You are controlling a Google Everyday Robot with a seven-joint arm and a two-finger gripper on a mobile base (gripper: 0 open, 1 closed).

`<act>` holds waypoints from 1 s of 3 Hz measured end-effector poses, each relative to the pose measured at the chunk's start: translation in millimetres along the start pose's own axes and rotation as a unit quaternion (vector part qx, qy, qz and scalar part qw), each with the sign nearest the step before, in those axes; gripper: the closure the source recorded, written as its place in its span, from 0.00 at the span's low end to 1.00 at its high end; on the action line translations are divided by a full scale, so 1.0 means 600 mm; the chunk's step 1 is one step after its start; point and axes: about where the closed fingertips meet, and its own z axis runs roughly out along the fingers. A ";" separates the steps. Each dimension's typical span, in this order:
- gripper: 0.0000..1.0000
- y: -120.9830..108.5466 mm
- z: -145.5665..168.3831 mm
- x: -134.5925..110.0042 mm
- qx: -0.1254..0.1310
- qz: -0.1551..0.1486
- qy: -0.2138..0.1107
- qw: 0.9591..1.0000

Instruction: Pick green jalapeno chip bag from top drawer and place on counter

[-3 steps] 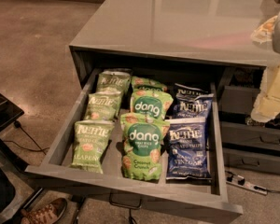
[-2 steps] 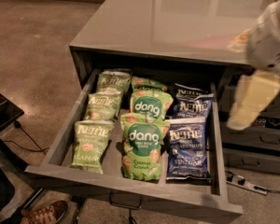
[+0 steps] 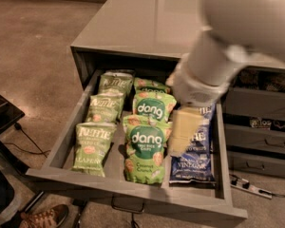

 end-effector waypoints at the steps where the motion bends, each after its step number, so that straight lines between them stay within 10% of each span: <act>1: 0.00 -0.006 0.010 -0.022 0.000 -0.021 0.008 1.000; 3: 0.00 0.046 0.100 -0.148 -0.041 -0.089 -0.028 0.995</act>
Offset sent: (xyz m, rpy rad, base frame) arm -0.0027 0.0651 -0.0278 -0.0287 0.0170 0.1498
